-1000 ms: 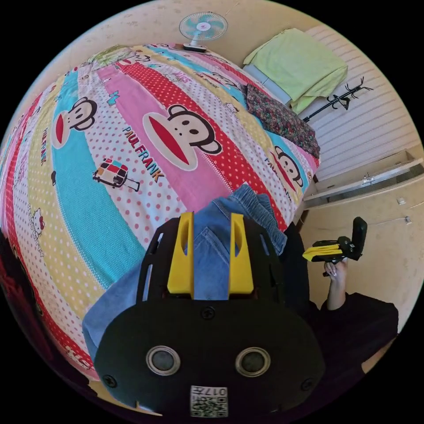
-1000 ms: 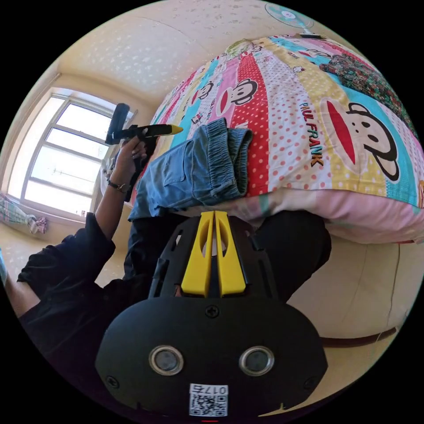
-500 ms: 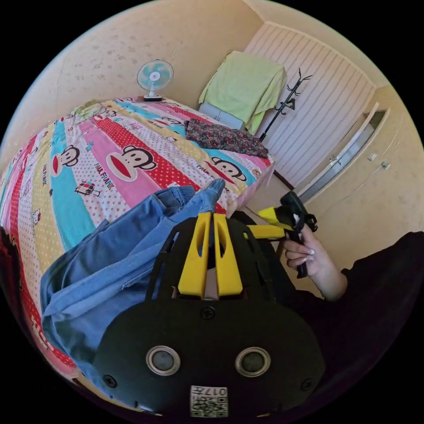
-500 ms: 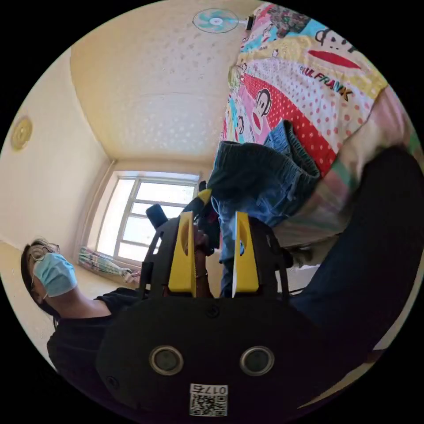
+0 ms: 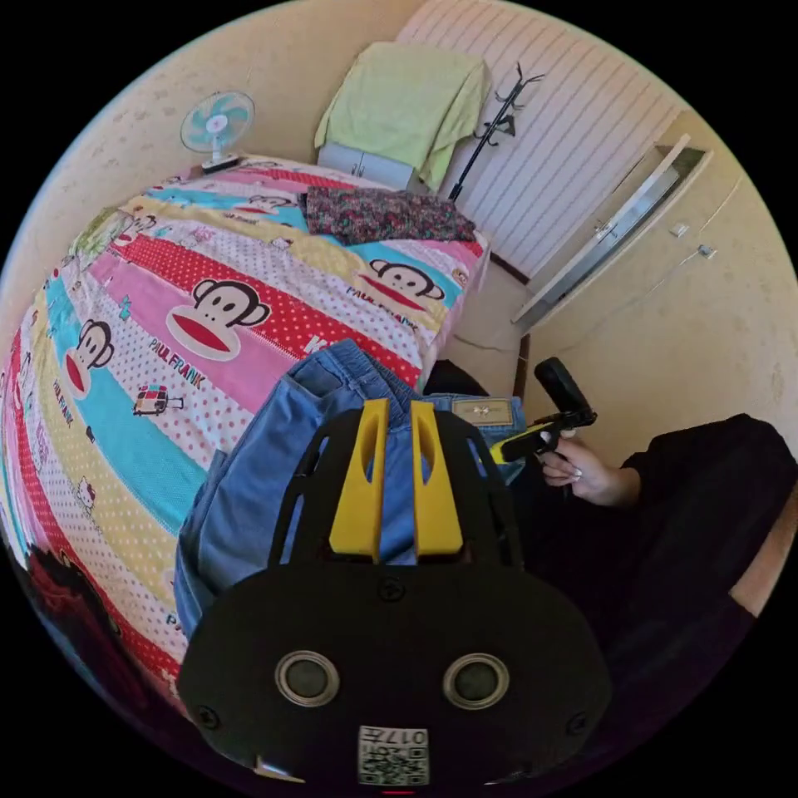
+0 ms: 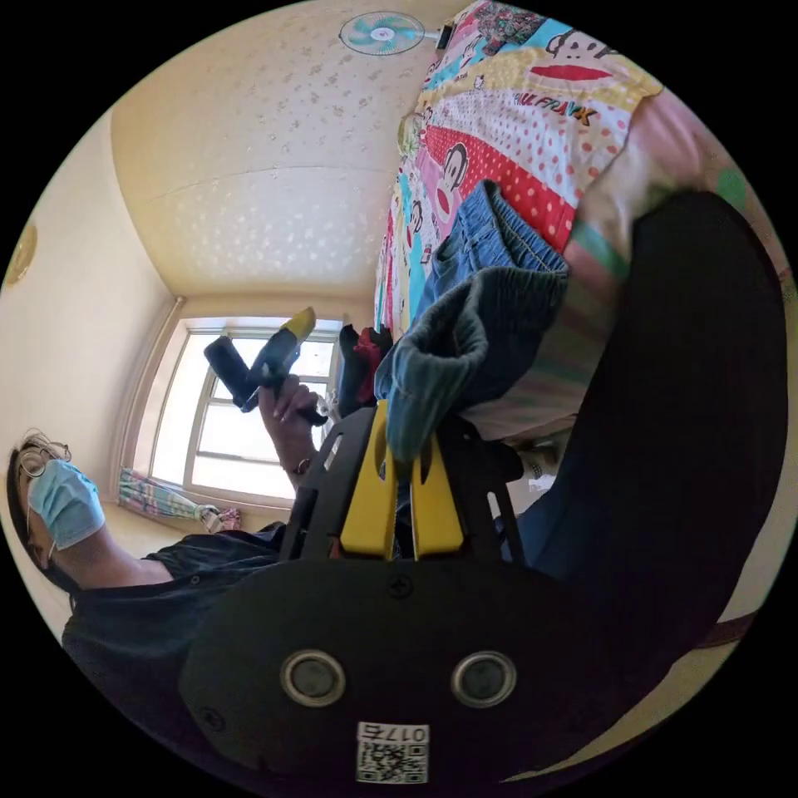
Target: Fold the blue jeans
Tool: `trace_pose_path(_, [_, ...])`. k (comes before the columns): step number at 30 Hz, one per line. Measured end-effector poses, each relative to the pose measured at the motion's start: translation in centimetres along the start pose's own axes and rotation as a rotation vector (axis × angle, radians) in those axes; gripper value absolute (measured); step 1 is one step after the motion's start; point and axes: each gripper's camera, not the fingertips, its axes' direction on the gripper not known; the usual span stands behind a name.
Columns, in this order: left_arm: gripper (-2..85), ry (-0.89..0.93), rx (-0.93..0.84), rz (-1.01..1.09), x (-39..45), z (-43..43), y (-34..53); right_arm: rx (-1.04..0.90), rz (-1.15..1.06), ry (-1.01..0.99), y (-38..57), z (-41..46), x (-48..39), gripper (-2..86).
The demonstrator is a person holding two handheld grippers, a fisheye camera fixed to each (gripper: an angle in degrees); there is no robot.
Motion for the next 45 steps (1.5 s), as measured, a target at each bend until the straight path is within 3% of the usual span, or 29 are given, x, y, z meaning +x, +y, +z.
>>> trace_pose_path(4, [12.2,-0.021,-0.078,-0.052,-4.9,4.0,-4.6,0.017,0.042,-0.014,1.2,-1.2,-0.4,0.6])
trace_pose_path(7, [15.4,-0.031,-0.247,-0.084,-7.0,10.4,-5.5,0.054,0.034,0.01,2.3,-2.4,-1.7,0.2])
trace_pose_path(11, [15.1,-0.139,-0.037,-0.071,-3.7,10.0,-0.9,0.092,0.021,0.093,3.0,-4.2,-3.8,0.0])
trace_pose_path(12, [10.7,-0.147,-0.012,-0.072,-2.5,9.4,0.9,0.1,0.022,0.103,3.0,-4.6,-4.1,0.0])
trace_pose_path(16, [4.8,0.037,0.157,-0.17,-0.2,5.1,7.8,0.146,-0.01,0.18,1.7,-7.0,-7.3,0.0])
trace_pose_path(18, [4.6,0.113,0.399,-0.226,2.0,-0.9,14.3,0.154,-0.076,0.247,0.9,-7.4,-10.3,0.0])
trace_pose_path(22, [4.4,0.076,0.803,-0.202,7.7,-12.2,25.4,0.151,-0.36,0.297,0.5,-6.6,-20.1,0.2])
trace_pose_path(24, [3.8,-0.031,0.994,-0.157,12.9,-19.4,31.8,0.126,-0.538,0.259,1.3,-5.1,-25.0,0.4])
trace_pose_path(29, [2.9,-0.328,1.303,0.028,24.5,-30.0,40.0,0.199,-1.061,0.216,7.3,-1.6,-40.8,0.5])
trace_pose_path(32, [2.7,-0.339,1.474,0.131,29.2,-35.4,42.9,0.302,-1.269,0.123,10.6,-2.0,-48.5,0.5])
trace_pose_path(35, [2.5,-0.352,1.559,0.221,32.7,-40.3,44.3,0.385,-1.432,0.05,13.6,-2.9,-55.0,0.6])
trace_pose_path(40, [2.6,-0.426,1.595,0.299,36.5,-46.2,44.3,0.417,-1.495,-0.01,15.3,-4.0,-63.1,0.6])
trace_pose_path(45, [2.5,-0.391,1.532,0.2,31.9,-47.6,41.0,0.385,-1.42,0.036,10.9,-2.0,-64.5,0.6])
